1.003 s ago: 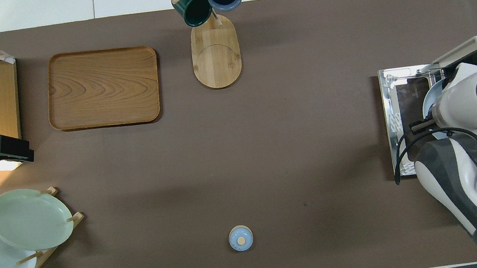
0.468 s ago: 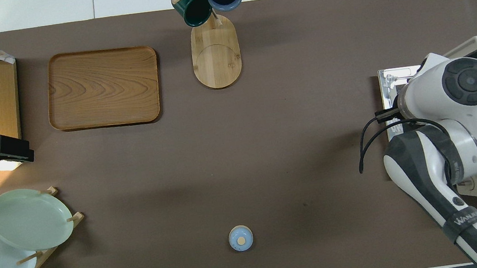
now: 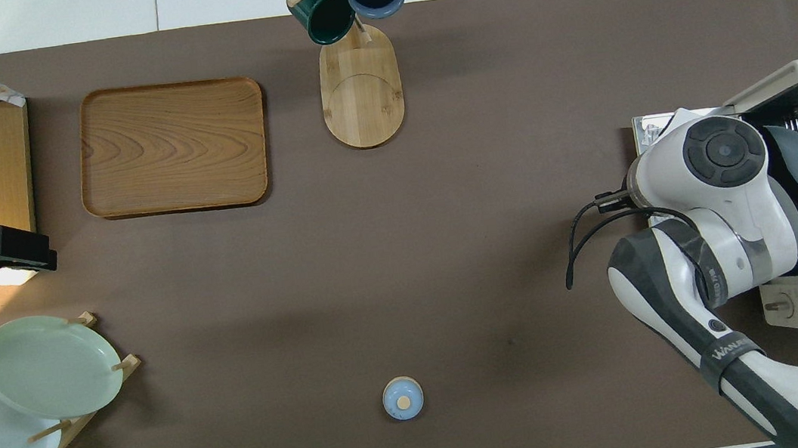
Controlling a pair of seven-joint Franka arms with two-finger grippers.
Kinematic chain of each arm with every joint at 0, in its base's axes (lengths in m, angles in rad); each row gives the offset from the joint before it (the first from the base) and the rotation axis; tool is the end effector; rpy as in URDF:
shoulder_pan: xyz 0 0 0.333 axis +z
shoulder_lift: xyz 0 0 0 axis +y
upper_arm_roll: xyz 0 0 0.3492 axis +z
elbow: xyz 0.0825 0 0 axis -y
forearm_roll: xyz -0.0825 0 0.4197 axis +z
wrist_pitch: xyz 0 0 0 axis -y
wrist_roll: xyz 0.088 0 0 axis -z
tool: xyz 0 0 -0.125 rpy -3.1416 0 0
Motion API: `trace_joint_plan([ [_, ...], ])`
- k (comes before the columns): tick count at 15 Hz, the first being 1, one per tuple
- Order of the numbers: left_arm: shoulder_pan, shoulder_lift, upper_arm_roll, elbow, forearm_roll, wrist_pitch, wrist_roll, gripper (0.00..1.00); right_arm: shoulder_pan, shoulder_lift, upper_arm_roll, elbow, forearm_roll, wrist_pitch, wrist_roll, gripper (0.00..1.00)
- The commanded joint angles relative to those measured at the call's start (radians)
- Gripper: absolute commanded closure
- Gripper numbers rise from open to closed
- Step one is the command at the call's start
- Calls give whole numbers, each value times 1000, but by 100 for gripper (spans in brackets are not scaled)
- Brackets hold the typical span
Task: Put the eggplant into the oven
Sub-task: 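Push the oven door upward closed with the right gripper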
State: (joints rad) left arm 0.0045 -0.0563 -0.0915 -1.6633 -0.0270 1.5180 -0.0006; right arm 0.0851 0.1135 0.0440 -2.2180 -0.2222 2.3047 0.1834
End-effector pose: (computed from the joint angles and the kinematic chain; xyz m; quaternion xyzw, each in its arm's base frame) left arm 0.5592 -0.0537 0.6211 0.9980 -0.0431 -0.0450 0.0090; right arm 0.5638 0.0656 0.3143 0.9956 0.0482 -0.0007 0.0799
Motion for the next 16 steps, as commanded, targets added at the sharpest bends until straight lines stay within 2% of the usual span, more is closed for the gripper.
trace_joint_plan([
  [1, 12, -8, -10, -1, 9, -9, 7, 0, -8, 8, 2, -12, 12, 19, 8, 100],
  [16, 12, -8, -10, -1, 9, -9, 7, 0, -18, 15, 0, -45, -52, 24, -4, 100],
])
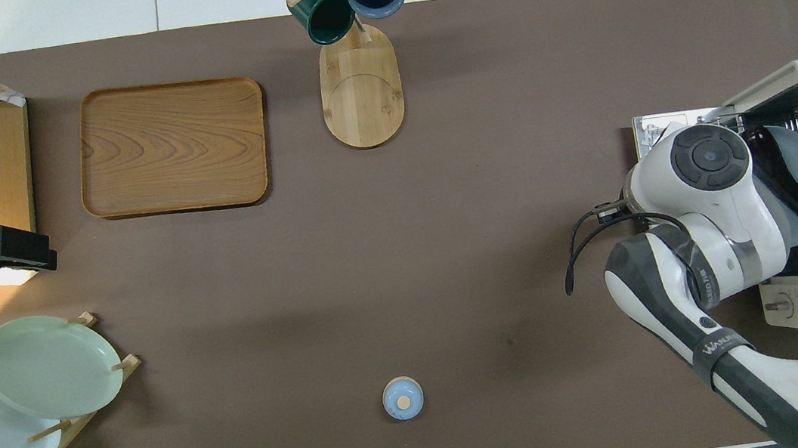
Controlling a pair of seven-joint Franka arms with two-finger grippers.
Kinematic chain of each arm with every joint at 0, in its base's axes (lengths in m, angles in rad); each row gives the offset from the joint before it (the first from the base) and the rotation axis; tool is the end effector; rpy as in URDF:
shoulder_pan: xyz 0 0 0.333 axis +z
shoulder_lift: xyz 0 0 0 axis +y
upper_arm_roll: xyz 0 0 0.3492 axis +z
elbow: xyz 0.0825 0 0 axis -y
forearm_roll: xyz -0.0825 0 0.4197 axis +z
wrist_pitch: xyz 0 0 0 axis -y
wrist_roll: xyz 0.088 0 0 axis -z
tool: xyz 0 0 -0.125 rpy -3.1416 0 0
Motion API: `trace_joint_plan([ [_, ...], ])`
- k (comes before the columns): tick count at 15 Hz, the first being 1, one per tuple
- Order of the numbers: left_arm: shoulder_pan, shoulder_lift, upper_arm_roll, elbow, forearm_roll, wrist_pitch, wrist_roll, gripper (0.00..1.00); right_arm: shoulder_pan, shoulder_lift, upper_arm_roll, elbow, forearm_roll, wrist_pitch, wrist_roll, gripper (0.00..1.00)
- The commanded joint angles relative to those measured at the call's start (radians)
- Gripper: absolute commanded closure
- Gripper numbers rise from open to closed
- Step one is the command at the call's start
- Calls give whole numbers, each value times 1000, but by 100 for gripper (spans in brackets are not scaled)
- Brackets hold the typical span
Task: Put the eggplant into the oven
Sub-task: 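Push the oven door upward closed with the right gripper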
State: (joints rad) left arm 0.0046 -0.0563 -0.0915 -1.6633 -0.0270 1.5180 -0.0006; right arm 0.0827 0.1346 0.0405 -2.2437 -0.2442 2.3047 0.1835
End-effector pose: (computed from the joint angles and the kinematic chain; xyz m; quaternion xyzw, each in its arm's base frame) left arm 0.5592 -0.0536 0.6211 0.9980 -0.0430 -0.0450 0.0090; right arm 0.5544 0.0604 0.2913 0.9942 0.0548 -0.0229 0.0892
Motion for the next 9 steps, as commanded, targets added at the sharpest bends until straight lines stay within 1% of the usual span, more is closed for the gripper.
trace_joint_plan([
  [1, 12, -8, -10, -1, 9, -9, 7, 0, -18, -6, 4, -20, -44, 24, -4, 100],
  [9, 12, -8, -10, -1, 9, -9, 7, 0, -37, -7, 4, -23, -84, 24, -7, 100],
])
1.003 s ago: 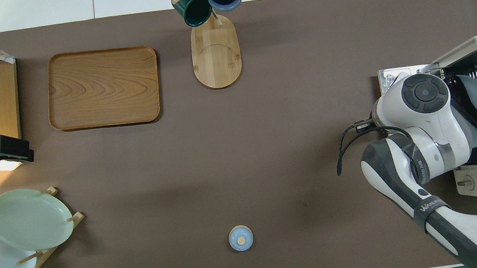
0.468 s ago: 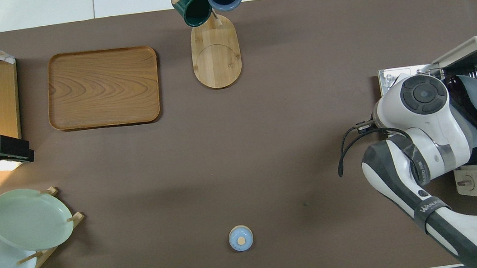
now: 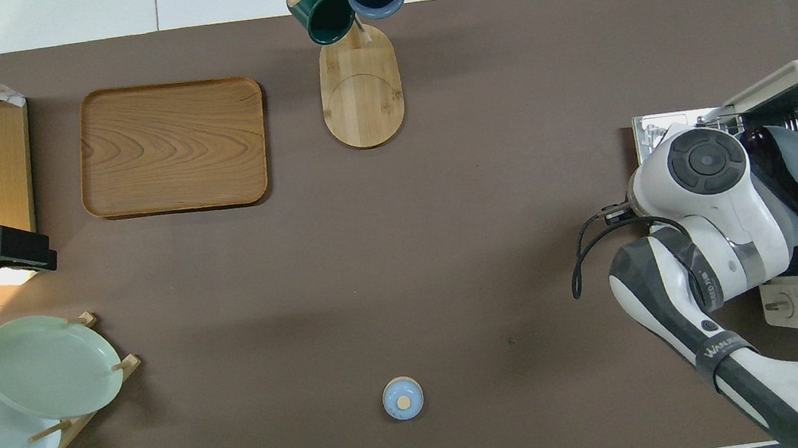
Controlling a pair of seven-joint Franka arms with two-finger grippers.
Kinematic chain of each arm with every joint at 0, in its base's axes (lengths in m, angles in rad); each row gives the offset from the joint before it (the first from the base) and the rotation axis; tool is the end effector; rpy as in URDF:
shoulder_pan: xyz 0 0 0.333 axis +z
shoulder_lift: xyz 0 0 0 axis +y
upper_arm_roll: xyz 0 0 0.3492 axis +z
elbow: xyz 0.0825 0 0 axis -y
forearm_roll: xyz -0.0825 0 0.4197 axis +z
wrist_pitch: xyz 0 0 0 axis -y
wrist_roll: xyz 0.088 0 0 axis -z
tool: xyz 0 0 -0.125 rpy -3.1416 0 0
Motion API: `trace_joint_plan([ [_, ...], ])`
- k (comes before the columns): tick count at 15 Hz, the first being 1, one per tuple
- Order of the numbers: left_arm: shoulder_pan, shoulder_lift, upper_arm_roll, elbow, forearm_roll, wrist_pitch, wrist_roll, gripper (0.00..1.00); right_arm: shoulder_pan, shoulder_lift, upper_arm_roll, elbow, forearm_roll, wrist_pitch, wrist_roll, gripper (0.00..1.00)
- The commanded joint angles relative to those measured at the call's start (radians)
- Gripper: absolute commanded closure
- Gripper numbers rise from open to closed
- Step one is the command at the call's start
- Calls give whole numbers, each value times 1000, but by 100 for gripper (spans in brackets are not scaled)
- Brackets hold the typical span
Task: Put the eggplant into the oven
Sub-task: 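Push the oven door upward closed with the right gripper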
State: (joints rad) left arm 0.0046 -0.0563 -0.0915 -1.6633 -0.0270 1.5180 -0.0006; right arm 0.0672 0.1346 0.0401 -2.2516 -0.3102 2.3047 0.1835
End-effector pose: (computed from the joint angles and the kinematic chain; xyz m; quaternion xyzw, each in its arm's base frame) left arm 0.5592 -0.0536 0.6211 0.9980 -0.0430 -0.0450 0.0090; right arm 0.5530 0.0492 0.2884 0.9909 0.0703 -0.0239 0.1124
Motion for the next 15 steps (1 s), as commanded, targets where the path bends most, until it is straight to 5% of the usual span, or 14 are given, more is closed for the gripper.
trace_joint_plan([
  [1, 12, -8, -10, -1, 9, -9, 7, 0, -21, -7, 4, -16, -18, 22, -7, 100],
  [6, 12, -8, -10, -1, 9, -9, 7, 0, -21, -7, 3, -16, -23, 18, -9, 100],
  [9, 12, -8, -10, -1, 9, -9, 7, 0, -15, -7, 4, 0, -128, -17, -15, 100],
  [15, 12, -8, -10, -1, 9, -9, 7, 0, -24, -1, 4, 145, -159, -183, -119, 100],
])
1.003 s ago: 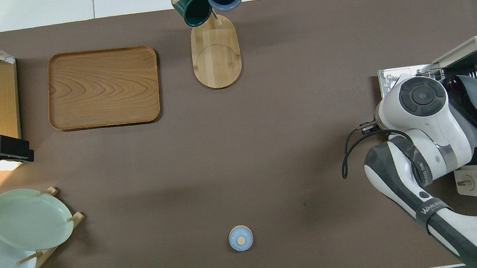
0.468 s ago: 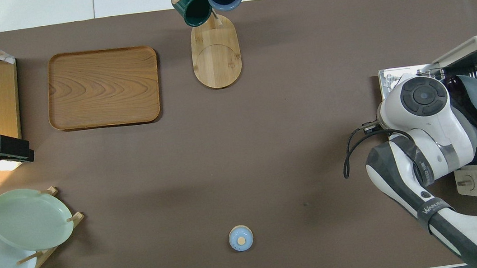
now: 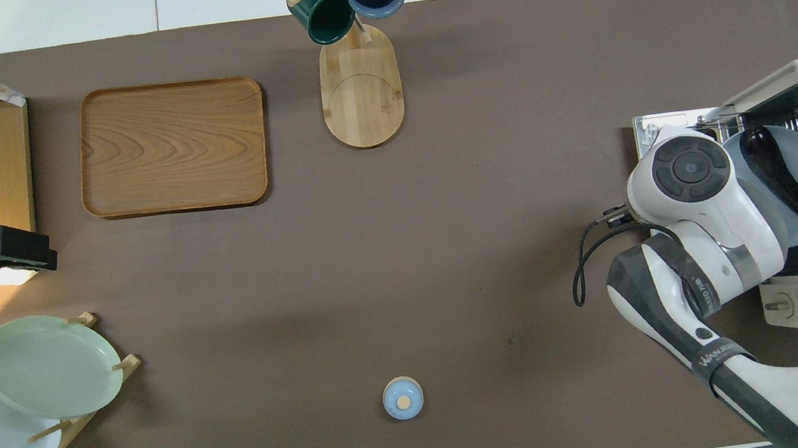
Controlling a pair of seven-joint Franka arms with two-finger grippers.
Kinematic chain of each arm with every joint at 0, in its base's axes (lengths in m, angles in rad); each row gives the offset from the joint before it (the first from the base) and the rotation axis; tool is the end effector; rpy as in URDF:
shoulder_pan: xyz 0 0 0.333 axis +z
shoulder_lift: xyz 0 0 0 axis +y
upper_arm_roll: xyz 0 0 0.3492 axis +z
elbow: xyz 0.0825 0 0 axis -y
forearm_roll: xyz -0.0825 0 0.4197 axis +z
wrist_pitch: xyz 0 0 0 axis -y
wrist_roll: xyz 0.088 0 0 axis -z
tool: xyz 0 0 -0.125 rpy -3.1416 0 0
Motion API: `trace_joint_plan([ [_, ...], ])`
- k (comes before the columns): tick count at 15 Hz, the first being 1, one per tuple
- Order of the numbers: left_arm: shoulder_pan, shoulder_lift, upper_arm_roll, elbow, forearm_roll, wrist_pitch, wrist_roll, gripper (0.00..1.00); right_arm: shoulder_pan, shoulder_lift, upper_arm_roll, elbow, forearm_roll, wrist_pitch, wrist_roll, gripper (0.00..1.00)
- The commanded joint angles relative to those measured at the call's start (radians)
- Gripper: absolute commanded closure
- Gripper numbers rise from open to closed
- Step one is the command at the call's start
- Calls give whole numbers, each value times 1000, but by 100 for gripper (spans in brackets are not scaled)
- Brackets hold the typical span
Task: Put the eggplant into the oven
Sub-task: 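Push the oven door upward closed with the right gripper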
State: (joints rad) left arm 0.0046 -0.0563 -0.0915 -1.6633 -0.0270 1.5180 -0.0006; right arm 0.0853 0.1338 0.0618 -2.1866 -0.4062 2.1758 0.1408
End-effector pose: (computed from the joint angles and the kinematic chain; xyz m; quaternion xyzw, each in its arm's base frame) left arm 0.5592 -0.0536 0.6211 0.9980 -0.0430 -0.0450 0.0090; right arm 0.5607 0.0619 0.3092 0.9772 0.1295 -0.0475 0.1616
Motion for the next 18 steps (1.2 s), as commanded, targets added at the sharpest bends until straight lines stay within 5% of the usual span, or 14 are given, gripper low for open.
trace_joint_plan([
  [1, 12, -8, -10, 0, 9, -9, 7, 0, -44, -3, -17, 96, -60, -72, -95, 100],
  [10, 12, -8, -10, -1, 9, -9, 7, 0, -116, -43, -19, 228, 29, -269, -262, 100],
  [18, 12, -8, -10, -1, 9, -9, 7, 0, -193, -91, -25, 231, 60, -358, -391, 100],
])
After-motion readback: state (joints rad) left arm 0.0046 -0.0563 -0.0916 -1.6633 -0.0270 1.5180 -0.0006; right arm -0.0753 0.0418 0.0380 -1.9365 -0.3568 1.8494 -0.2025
